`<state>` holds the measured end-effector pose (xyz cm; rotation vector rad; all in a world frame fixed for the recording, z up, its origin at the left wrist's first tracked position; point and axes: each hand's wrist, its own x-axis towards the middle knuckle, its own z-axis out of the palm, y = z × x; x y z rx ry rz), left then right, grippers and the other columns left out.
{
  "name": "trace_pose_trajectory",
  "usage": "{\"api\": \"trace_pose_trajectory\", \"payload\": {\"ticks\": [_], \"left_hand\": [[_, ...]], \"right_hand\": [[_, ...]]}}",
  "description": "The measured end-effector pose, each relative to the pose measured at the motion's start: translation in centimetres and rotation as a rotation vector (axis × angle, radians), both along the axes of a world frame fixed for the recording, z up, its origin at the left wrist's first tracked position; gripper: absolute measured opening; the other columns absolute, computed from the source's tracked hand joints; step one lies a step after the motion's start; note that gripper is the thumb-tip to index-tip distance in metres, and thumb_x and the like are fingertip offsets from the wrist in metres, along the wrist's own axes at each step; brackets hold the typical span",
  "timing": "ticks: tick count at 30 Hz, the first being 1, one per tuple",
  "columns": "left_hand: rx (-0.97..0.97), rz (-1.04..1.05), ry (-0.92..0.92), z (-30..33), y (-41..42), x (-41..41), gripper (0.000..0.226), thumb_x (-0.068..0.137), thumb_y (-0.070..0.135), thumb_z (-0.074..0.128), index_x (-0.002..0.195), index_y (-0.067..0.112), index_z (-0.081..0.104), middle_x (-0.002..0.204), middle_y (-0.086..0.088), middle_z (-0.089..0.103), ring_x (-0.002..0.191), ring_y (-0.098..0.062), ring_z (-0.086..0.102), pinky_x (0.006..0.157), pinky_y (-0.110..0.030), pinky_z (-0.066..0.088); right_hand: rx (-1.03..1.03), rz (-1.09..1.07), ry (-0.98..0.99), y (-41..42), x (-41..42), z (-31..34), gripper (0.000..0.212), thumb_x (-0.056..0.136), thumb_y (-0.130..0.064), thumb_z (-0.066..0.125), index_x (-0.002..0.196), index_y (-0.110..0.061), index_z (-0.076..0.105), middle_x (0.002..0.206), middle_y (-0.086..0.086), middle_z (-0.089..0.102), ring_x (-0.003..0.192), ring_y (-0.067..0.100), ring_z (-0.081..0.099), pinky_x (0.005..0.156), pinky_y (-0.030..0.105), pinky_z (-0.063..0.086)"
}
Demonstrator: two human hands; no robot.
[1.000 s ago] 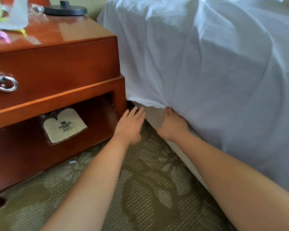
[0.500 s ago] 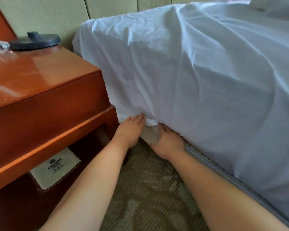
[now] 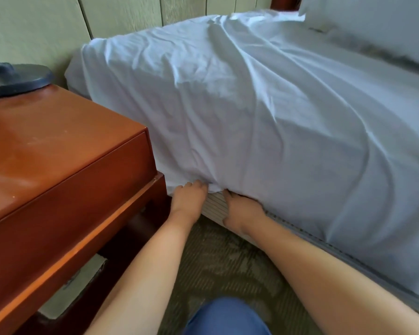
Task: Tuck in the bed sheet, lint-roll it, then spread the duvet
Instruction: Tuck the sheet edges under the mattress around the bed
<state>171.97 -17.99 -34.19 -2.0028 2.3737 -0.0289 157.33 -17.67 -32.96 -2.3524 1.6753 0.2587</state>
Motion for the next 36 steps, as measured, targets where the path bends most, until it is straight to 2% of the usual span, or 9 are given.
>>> {"api": "trace_pose_trajectory", "payload": {"ticks": [3,7,11,14,17,19,21,30,36], "left_hand": [[0.018,0.085,0.084,0.6,-0.7,0.2,0.032,0.093,-0.001,0.047,0.122,0.008,0.052,0.122,-0.010,0.051,0.106,-0.027,0.058,0.082,-0.037,0.049],[-0.047,0.181,0.236,0.5,-1.7,-0.1,0.023,0.098,0.005,0.037,0.118,0.007,0.048,0.114,-0.014,0.060,0.102,-0.030,0.061,0.081,-0.039,0.049],[-0.204,0.053,0.359,-1.3,-3.1,0.6,0.015,0.089,-0.003,0.053,0.102,-0.001,0.059,0.101,-0.018,0.064,0.094,-0.033,0.062,0.077,-0.039,0.051],[-0.271,-0.059,0.324,-3.1,-3.5,1.8,0.025,0.063,-0.013,0.074,0.086,-0.006,0.069,0.081,-0.019,0.067,0.076,-0.033,0.067,0.064,-0.037,0.057],[-0.277,-0.153,0.199,-3.5,-3.5,2.5,0.049,0.054,-0.008,0.077,0.102,-0.005,0.069,0.093,-0.019,0.071,0.087,-0.033,0.068,0.080,-0.040,0.056],[-0.174,-0.185,0.128,-3.4,-3.2,2.7,0.066,0.067,-0.001,0.070,0.131,-0.002,0.053,0.127,-0.019,0.059,0.120,-0.032,0.055,0.107,-0.038,0.037],[-0.104,-0.143,0.005,-3.2,-3.8,2.7,0.071,0.082,0.008,0.058,0.147,0.006,0.031,0.149,-0.010,0.038,0.138,-0.024,0.032,0.117,-0.031,0.013],[-0.013,-0.093,-0.207,-2.7,-5.4,2.2,0.072,0.087,0.020,0.056,0.149,0.014,0.020,0.153,-0.003,0.029,0.141,-0.020,0.025,0.120,-0.033,0.005],[-0.123,0.020,0.024,-1.7,-3.4,1.1,0.041,0.091,0.005,0.044,0.131,0.010,0.050,0.133,-0.008,0.053,0.125,-0.024,0.045,0.102,-0.031,0.035]], "right_hand": [[-0.077,0.050,0.062,1.1,0.0,0.5,0.065,0.087,-0.022,0.057,0.145,-0.009,0.031,0.141,0.009,0.045,0.122,0.027,0.049,0.095,0.034,0.043],[-0.173,0.148,-0.001,0.6,0.0,0.5,0.050,0.086,-0.010,0.052,0.135,-0.007,0.044,0.130,0.012,0.054,0.116,0.028,0.051,0.089,0.036,0.045],[-0.174,0.163,-0.012,-0.4,0.4,-0.9,0.061,0.086,-0.012,0.055,0.143,-0.004,0.032,0.140,0.012,0.043,0.126,0.026,0.042,0.101,0.033,0.037],[-0.142,0.122,-0.034,-0.2,1.2,-1.7,0.074,0.088,-0.015,0.054,0.150,-0.001,0.016,0.151,0.012,0.029,0.135,0.026,0.031,0.112,0.031,0.024],[-0.082,0.047,-0.164,-0.7,2.2,-1.8,0.081,0.087,-0.012,0.054,0.152,-0.002,0.007,0.156,0.012,0.019,0.141,0.024,0.022,0.117,0.029,0.013],[-0.055,0.028,-0.211,-1.4,2.7,-2.0,0.082,0.086,-0.012,0.055,0.152,-0.004,0.006,0.156,0.012,0.019,0.142,0.024,0.022,0.117,0.028,0.013],[-0.040,0.011,-0.218,-2.1,3.2,-2.2,0.086,0.085,-0.015,0.056,0.152,-0.006,0.004,0.157,0.011,0.018,0.143,0.024,0.020,0.118,0.029,0.014],[-0.015,0.073,-0.145,-2.5,2.4,-1.8,0.088,0.087,-0.018,0.055,0.153,-0.008,-0.001,0.160,0.008,0.009,0.145,0.023,0.014,0.118,0.035,0.020],[-0.137,0.094,-0.189,-0.3,1.7,-1.6,0.074,0.087,-0.009,0.051,0.152,-0.008,0.015,0.156,0.007,0.023,0.140,0.022,0.027,0.112,0.027,0.025]]}}
